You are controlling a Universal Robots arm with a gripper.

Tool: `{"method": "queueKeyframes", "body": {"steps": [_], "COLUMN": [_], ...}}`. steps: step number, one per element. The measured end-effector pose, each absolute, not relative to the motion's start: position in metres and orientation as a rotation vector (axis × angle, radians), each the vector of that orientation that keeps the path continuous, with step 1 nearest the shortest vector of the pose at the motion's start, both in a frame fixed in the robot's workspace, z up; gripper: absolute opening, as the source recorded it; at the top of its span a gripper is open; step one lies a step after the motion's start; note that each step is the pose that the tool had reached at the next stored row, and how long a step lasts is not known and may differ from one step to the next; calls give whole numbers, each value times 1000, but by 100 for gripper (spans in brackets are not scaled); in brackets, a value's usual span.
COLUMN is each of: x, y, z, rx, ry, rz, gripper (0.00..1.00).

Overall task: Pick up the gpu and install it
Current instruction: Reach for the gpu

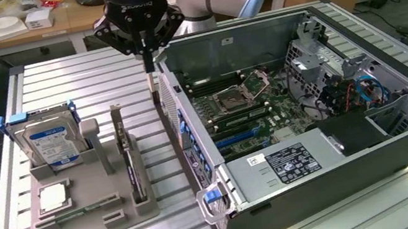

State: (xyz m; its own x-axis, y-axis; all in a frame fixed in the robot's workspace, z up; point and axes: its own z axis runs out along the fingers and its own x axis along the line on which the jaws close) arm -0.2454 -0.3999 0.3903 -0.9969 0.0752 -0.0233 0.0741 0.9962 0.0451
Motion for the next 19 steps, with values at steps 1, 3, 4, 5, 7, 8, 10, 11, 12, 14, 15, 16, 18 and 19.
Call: {"method": "queueKeyframes", "body": {"steps": [1, 3, 4, 5, 7, 8, 10, 11, 12, 14, 15, 16, 18, 19], "x": [-248, -252, -254, -256, -260, -262, -266, -268, -271, -275, -277, -279, -283, -286], "y": [-400, -400, -400, -400, -400, -400, -400, -400, -400, -400, -400, -400, -400, -400], "z": [390, 390, 390, 390, 390, 390, 390, 390, 390, 389, 389, 389, 389, 389], "rx": [117, 116, 117, 117, 117, 117, 117, 116, 116, 116, 117, 117, 117, 117], "ry": [3114, 3114, 3114, 3114, 3114, 3114, 3114, 3114, 3114, 3114, 3114, 3114, 3114, 3114], "rz": [69, 69, 69, 69, 69, 69, 69, 69, 69, 69, 69, 69, 69, 69], "gripper": [10, 10, 10, 10, 10, 10, 10, 10, 10, 10, 10, 10, 10, 10]}}
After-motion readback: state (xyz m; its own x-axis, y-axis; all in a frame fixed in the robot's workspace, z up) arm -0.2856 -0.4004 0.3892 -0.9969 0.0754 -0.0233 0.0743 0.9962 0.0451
